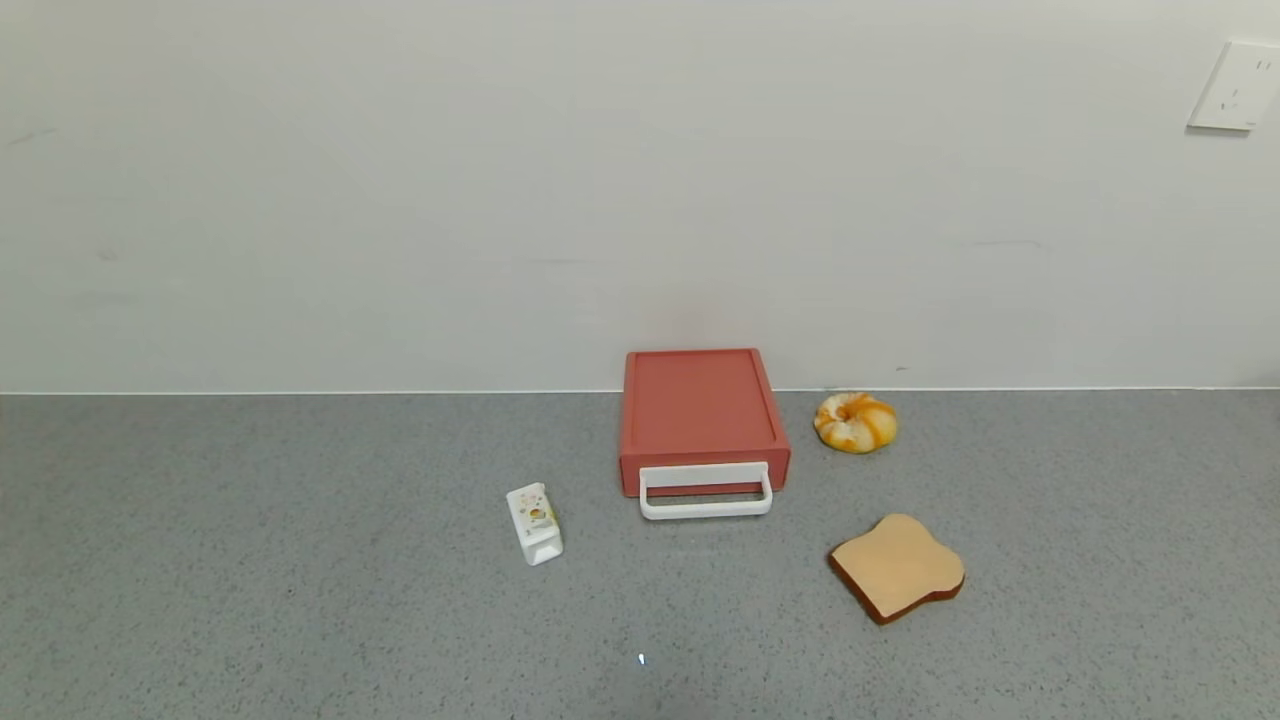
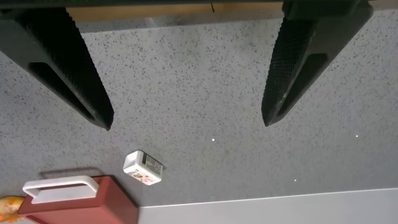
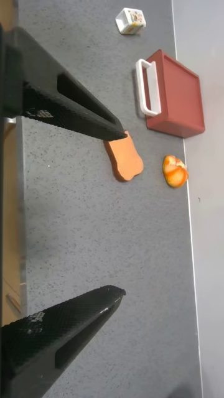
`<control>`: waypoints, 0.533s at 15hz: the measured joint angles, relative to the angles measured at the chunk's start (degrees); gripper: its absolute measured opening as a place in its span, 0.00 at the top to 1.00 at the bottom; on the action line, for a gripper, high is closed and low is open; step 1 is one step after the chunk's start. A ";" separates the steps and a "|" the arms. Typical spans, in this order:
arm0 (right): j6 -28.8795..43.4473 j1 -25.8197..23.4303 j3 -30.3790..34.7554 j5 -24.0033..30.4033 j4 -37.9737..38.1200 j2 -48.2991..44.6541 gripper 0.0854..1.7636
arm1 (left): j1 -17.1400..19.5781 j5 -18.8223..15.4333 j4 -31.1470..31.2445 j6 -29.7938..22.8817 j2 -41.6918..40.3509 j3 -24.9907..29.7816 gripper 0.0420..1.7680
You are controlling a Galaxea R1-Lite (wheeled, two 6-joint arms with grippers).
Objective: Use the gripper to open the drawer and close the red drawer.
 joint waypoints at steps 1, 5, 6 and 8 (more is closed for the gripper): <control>-0.01 0.20 0.83 0.18 0.02 -1.44 0.03 | 0.00 0.00 -0.02 0.00 0.00 0.00 0.03; -0.04 0.82 5.62 -0.04 -0.33 -7.34 0.03 | 0.00 -0.02 0.00 0.00 0.00 0.00 0.03; -0.04 0.88 7.06 -0.33 -0.48 -9.11 0.03 | 0.00 -0.02 -0.02 0.00 0.00 0.00 0.03; -0.20 1.01 9.86 -1.82 -2.69 -11.36 0.03 | 0.00 -0.02 -0.02 0.00 0.00 0.00 0.03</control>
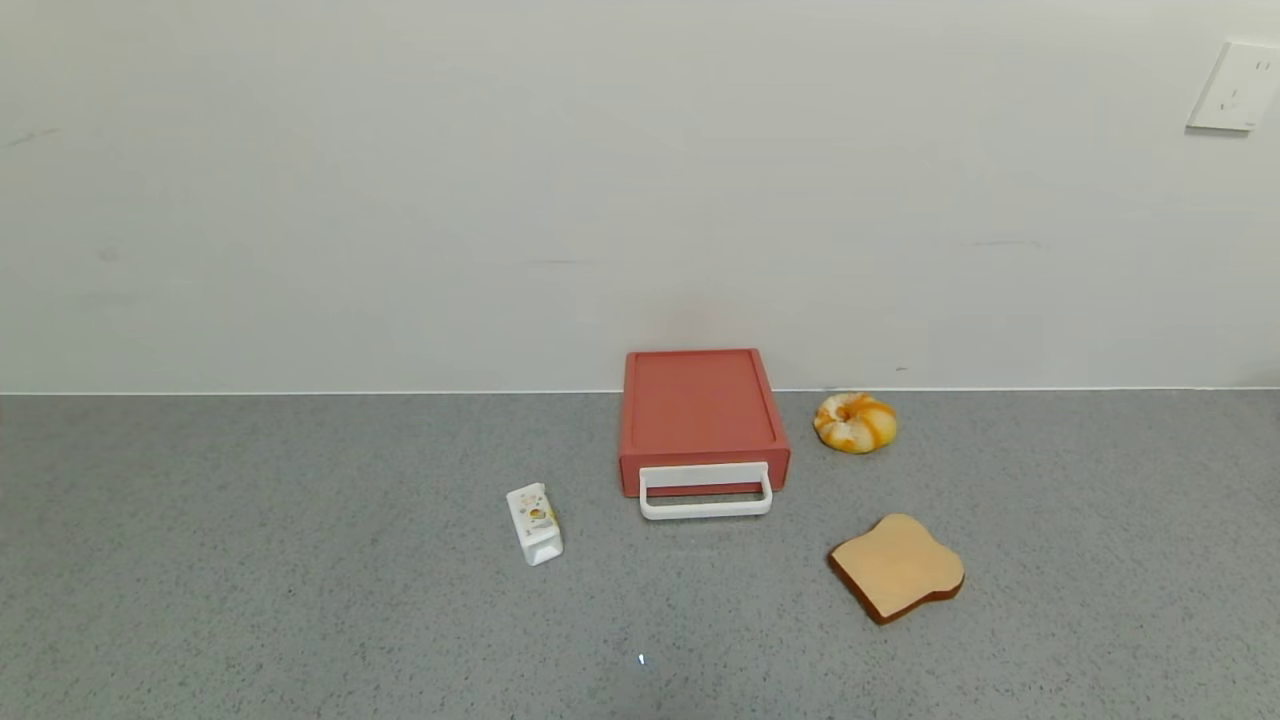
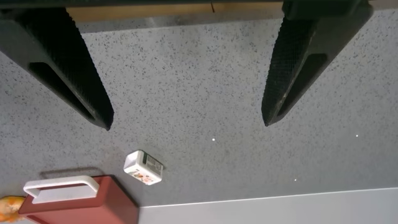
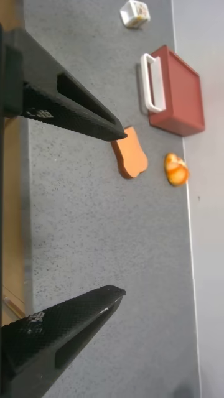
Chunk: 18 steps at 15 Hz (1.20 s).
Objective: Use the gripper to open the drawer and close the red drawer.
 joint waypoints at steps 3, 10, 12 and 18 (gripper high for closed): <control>-1.99 0.04 6.60 -3.13 -10.59 -1.32 0.03 | 0.00 0.00 0.00 0.00 0.00 0.00 0.03; -6.80 0.04 21.39 -3.55 -22.99 -1.62 0.03 | 0.00 0.00 0.00 -0.01 0.00 0.00 0.03; -7.08 0.04 22.52 -2.32 -23.24 -1.62 0.03 | 0.00 0.00 0.00 -0.01 0.00 0.00 0.03; -6.58 0.06 24.31 0.18 -22.53 -1.62 0.03 | 0.00 0.00 0.00 -0.01 0.00 0.00 0.03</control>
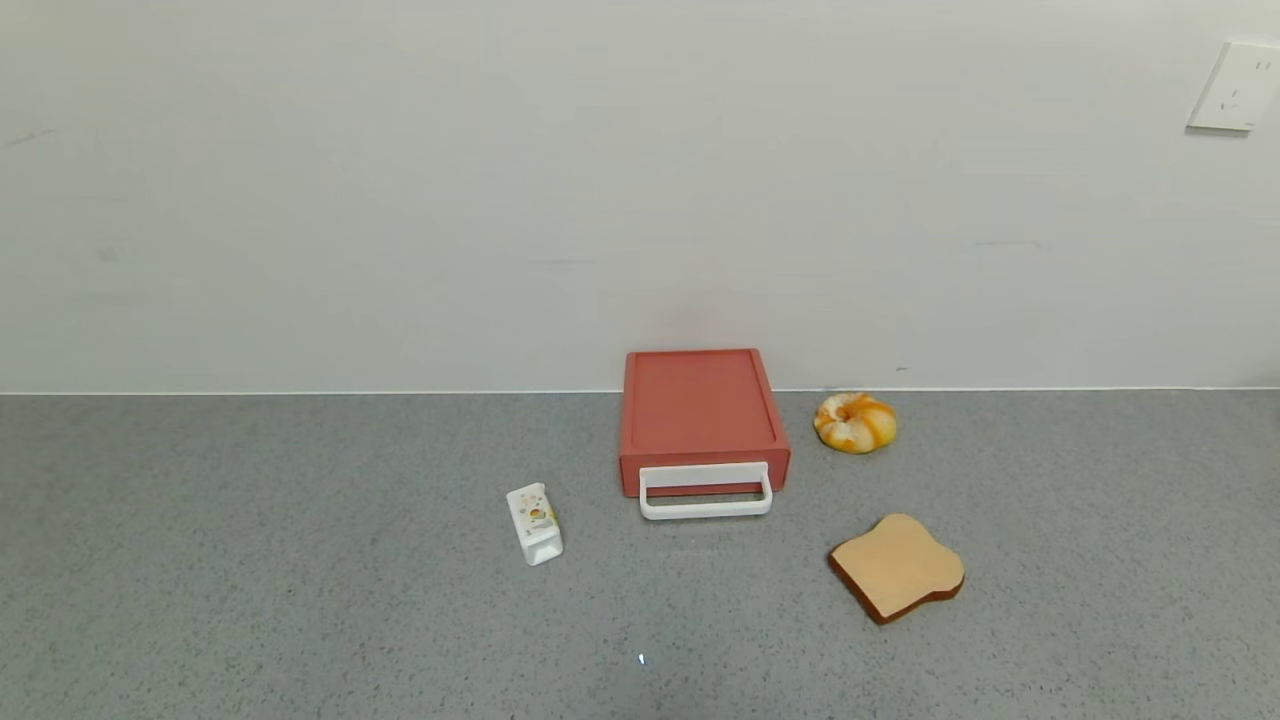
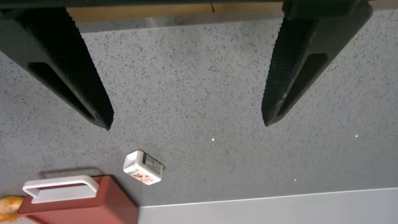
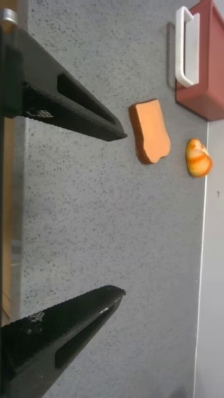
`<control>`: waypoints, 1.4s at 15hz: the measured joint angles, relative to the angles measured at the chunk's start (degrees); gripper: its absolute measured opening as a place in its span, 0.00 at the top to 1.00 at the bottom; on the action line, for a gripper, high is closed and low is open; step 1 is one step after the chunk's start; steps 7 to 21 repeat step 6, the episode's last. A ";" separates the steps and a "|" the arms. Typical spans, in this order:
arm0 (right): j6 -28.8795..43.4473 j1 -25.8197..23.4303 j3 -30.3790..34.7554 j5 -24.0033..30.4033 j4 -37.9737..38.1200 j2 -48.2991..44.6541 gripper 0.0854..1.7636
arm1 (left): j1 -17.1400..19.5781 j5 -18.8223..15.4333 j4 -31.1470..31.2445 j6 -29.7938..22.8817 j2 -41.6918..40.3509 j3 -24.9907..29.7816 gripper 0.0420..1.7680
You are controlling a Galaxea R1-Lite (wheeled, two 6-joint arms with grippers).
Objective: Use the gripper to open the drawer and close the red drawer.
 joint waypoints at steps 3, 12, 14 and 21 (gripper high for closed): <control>0.30 0.05 0.09 0.04 -0.02 0.00 0.03 | 0.00 0.02 0.00 0.00 0.00 0.00 0.03; 0.41 0.05 0.11 0.04 -0.06 0.00 0.03 | 0.00 0.02 0.02 0.00 0.00 0.00 0.03; 0.41 0.05 0.11 0.04 -0.06 0.00 0.03 | 0.00 0.02 0.02 0.00 0.00 0.00 0.03; 0.41 0.05 0.11 0.04 -0.06 0.00 0.03 | 0.00 0.02 0.02 0.00 0.00 0.00 0.03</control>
